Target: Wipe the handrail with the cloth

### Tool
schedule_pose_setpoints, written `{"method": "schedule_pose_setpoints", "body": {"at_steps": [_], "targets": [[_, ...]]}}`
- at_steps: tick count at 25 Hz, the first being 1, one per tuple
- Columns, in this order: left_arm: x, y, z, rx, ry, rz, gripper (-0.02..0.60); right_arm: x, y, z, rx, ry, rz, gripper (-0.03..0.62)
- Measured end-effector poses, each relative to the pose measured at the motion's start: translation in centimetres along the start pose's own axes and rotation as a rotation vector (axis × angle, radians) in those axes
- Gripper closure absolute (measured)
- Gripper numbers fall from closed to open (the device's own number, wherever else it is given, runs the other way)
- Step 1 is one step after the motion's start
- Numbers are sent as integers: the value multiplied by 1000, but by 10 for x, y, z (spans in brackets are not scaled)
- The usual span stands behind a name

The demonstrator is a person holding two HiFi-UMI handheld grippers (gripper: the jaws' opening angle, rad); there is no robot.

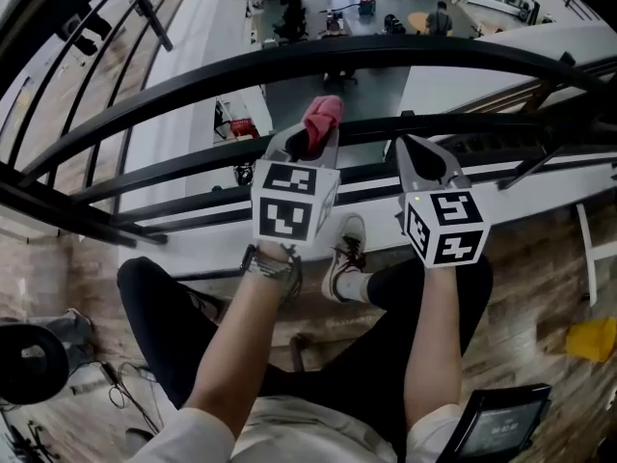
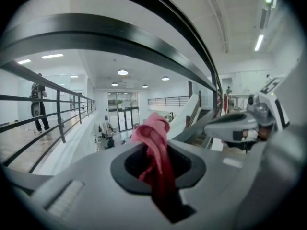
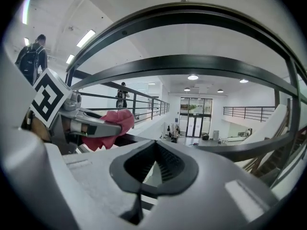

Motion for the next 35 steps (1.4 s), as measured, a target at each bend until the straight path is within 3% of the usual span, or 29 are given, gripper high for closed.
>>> {"method": "schedule_pose_setpoints", "body": {"at_steps": [5,11,15,18,23,28,35], "targets": [[-9,-19,-38,143,100,-94,515,6,29,-38,61,-78,-13,592],[-3,-17,-81,150,122,-201,516,6,55,-59,100,-111,-37,592],[-1,10,-95,163,90,-259,517,-5,68,-59,88,-183,-96,592],[2,42,-89,121,71,-283,515,-15,71,-45,88,-145,-115,592],[6,100,-58,26,63,-286,515,-24,72,5,-14,-101,-118,592],[25,159,-39,-68,-50,-257,515,-33,80,64,-112,-76,-161,592],[42,227,-22,-202,-101,-271,514,-33,92,147,-221,28,-202,592]]}}
Point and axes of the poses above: the fingertips, and each gripper's own axes: y backward along the fingers, z to its left, x out of its underside, the point moved 3 cm from there along y, backward along the fingers, and after that the axes turned 1 degree about -y, right-handed, at the moved point
